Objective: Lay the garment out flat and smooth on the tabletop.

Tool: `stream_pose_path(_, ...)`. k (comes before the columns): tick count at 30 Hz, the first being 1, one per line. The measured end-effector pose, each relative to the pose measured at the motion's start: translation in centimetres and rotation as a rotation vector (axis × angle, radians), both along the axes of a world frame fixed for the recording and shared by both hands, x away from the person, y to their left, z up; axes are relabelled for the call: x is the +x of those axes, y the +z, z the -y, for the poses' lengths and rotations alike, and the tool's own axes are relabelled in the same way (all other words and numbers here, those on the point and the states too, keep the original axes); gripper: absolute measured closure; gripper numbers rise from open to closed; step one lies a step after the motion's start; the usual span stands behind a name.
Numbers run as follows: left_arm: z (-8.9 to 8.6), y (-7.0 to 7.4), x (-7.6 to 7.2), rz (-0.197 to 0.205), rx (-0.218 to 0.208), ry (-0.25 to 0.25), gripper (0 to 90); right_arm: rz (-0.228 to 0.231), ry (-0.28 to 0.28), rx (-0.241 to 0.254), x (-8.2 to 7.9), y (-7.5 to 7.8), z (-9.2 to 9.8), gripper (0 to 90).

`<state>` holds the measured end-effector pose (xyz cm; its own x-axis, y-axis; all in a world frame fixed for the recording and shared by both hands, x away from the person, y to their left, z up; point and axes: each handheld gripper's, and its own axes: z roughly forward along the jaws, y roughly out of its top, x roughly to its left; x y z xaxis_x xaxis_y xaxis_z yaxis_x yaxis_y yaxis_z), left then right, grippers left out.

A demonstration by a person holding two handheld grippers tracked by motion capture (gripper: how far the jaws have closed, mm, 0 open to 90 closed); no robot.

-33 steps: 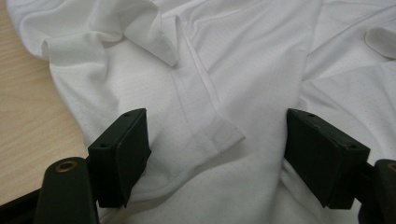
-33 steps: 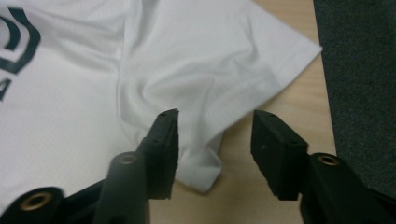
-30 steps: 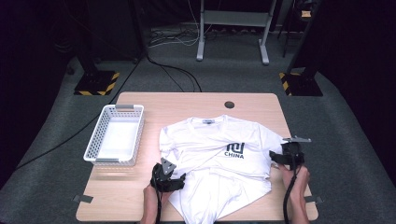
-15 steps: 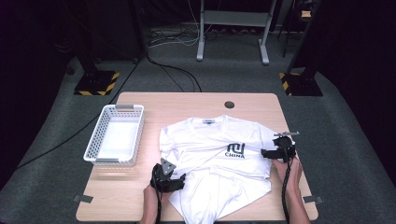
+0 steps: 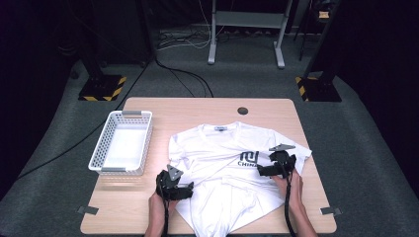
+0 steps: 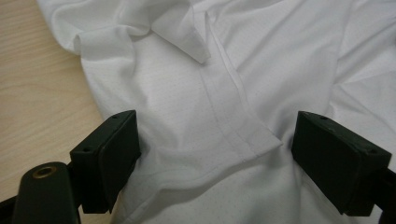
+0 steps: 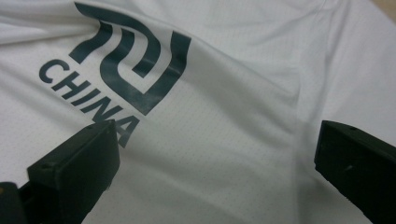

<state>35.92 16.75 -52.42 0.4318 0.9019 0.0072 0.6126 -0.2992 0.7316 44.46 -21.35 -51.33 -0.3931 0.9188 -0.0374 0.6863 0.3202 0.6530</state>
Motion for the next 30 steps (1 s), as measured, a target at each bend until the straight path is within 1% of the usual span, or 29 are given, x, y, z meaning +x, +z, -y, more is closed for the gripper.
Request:
stream_pose_path(2,0.1,-0.1,0.0,0.005,0.0,0.003,15.1,-0.013,-0.001,0.013,0.1,-0.6,0.3,0.0)
stream_pose_path(3,0.1,-0.1,-0.1,0.006,-0.001,0.006,15.1,-0.012,0.001,0.038,0.0,-0.8,0.6,0.0)
stream_pose_path(7,0.4,-0.3,-0.3,0.014,-0.018,0.008,15.0,0.01,0.016,0.047,-0.5,-1.0,1.6,0.0)
stream_pose_path(9,0.8,-0.3,-0.4,0.016,-0.018,0.005,15.0,0.022,0.015,0.053,-0.7,-1.1,2.0,0.0)
stream_pose_path(13,1.9,-0.4,-0.5,0.018,-0.024,-0.008,15.0,0.027,0.002,0.055,-0.8,-1.1,3.0,0.0)
stream_pose_path(17,3.0,-0.4,-0.7,0.023,-0.014,-0.042,15.0,0.02,0.0,0.051,-0.6,-1.0,3.9,0.0)
stream_pose_path(18,3.0,-0.4,-0.7,0.025,-0.013,-0.043,14.9,0.018,-0.003,0.052,-0.7,-1.0,4.1,0.0)
stream_pose_path(21,2.9,-0.4,-0.6,0.016,-0.02,-0.043,14.7,0.032,-0.007,0.057,-1.0,-1.1,4.5,0.0)
stream_pose_path(30,3.1,-0.4,-0.5,0.015,-0.024,-0.042,14.6,0.043,-0.018,0.062,-1.3,-1.2,4.7,0.0)
